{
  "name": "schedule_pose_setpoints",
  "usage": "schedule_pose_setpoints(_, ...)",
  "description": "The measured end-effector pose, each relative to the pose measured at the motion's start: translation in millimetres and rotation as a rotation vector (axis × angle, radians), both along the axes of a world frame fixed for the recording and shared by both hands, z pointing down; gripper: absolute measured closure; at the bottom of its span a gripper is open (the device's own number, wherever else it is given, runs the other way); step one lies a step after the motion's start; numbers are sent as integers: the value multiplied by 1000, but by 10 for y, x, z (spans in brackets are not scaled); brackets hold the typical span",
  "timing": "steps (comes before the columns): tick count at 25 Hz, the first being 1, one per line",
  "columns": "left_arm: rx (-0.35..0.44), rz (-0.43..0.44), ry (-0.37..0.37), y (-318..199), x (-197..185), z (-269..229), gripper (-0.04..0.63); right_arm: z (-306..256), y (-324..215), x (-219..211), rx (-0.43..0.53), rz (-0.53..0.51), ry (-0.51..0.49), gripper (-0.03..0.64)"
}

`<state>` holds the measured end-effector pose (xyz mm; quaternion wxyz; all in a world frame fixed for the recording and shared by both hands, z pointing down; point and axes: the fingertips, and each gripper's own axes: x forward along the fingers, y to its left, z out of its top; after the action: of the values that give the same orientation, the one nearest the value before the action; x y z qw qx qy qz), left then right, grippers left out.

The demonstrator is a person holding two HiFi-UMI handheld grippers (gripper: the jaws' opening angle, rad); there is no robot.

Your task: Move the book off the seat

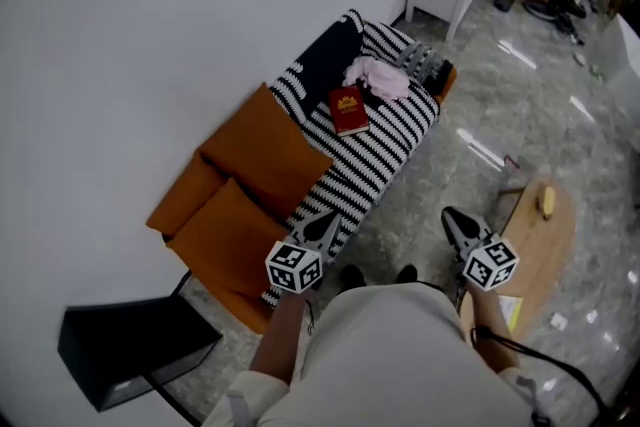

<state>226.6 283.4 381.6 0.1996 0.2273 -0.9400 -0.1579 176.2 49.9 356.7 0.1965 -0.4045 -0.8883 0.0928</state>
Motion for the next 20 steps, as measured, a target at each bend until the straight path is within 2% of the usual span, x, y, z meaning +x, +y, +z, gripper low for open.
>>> schedule_pose_setpoints(9,-19,45,0,219,4,48,594,76,161,48,-5,51,13,571)
schedule_pose_setpoints(20,-25,13,44,220,-139,167,594,175,283,-175,13,-8,44,569)
